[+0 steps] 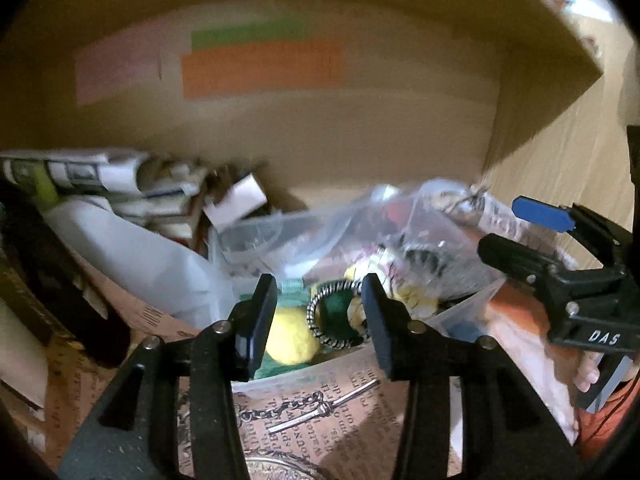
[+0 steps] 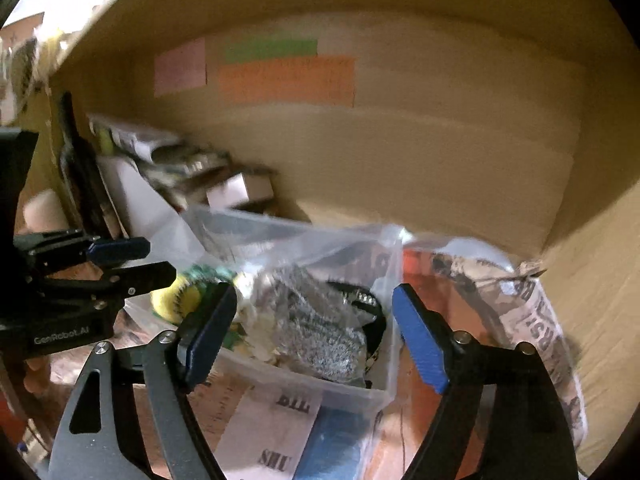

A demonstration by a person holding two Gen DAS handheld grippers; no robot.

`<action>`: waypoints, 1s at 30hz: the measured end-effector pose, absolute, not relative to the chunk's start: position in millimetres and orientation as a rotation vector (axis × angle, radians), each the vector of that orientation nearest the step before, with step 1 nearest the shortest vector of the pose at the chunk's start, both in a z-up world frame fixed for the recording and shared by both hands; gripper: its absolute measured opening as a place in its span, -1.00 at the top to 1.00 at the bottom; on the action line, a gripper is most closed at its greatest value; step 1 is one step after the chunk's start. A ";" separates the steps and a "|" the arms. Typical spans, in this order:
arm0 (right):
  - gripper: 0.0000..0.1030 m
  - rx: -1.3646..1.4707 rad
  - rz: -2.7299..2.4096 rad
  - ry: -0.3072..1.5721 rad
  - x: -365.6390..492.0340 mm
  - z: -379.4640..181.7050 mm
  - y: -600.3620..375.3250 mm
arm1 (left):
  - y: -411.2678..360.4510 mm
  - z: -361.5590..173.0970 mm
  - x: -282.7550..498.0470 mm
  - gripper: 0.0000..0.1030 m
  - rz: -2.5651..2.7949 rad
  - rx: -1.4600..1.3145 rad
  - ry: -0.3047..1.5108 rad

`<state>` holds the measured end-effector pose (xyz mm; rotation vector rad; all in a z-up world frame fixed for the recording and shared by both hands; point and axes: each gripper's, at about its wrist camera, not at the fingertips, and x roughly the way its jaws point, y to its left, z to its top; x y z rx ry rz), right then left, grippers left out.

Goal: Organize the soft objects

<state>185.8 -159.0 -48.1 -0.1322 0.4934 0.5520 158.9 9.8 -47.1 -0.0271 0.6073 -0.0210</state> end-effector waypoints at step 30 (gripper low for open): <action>-1.00 -0.004 0.588 0.188 69.2 25.6 -194.8 | -7.2 32.7 13.3 -0.99 0.037 -0.017 0.198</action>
